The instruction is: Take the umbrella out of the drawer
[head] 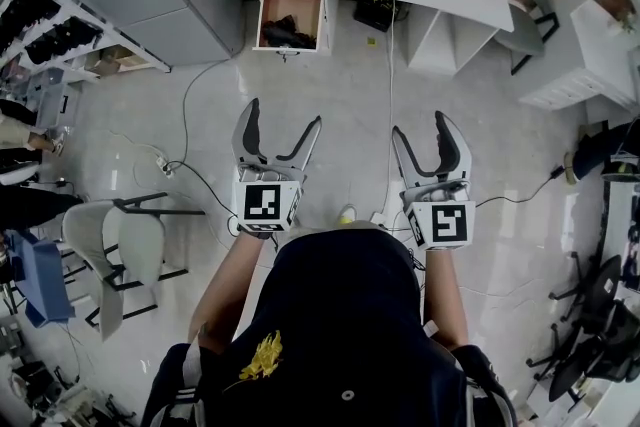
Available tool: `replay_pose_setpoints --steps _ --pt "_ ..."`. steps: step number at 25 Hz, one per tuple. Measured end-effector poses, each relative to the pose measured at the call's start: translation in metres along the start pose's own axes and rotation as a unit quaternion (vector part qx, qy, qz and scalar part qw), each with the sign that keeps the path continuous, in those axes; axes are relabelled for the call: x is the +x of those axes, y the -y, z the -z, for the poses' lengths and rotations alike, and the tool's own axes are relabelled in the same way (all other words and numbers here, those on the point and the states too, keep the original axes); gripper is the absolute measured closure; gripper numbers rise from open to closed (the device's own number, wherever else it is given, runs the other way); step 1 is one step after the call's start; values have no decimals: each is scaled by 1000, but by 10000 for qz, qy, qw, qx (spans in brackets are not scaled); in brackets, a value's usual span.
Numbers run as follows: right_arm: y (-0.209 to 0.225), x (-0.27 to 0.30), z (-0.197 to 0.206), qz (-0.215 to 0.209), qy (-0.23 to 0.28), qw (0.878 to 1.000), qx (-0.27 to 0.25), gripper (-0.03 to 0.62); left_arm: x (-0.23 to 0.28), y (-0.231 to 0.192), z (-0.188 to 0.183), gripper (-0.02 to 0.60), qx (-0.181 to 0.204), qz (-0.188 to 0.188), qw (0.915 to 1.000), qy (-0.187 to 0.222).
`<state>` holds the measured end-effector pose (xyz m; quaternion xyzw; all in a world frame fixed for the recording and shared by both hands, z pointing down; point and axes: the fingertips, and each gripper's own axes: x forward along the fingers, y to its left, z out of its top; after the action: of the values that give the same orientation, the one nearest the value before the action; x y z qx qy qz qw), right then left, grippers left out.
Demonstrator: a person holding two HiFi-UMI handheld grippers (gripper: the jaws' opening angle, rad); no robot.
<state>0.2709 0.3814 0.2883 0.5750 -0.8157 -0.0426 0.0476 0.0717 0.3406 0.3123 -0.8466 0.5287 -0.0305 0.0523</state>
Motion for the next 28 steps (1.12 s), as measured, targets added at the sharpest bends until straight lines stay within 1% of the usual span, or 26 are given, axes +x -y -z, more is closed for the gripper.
replay_pose_setpoints --steps 3,7,11,15,19,21,24,28 --pt "10 -1 -1 -37 -2 10000 -9 284 6 2 -1 144 36 -67 10000 -32" --pt "24 -3 4 -136 -63 9998 138 284 12 6 -6 144 71 -199 9997 -120" --pt "29 4 16 -270 -133 9993 214 284 14 3 -7 146 197 -249 9992 -238" --pt "10 18 31 -465 -288 9977 410 284 9 -9 4 146 181 -248 9987 -418" --pt "-12 34 39 -633 -422 9961 441 284 17 -25 17 146 150 -174 9986 -479" --pt "-14 42 42 -630 -478 9960 413 284 27 -33 21 146 150 -162 9987 -459" --pt "-3 55 46 -513 -594 9963 349 284 51 -42 27 146 69 -109 9990 -420" --pt "12 88 40 -352 -647 9969 269 284 91 -62 25 146 -24 -35 9996 -274"
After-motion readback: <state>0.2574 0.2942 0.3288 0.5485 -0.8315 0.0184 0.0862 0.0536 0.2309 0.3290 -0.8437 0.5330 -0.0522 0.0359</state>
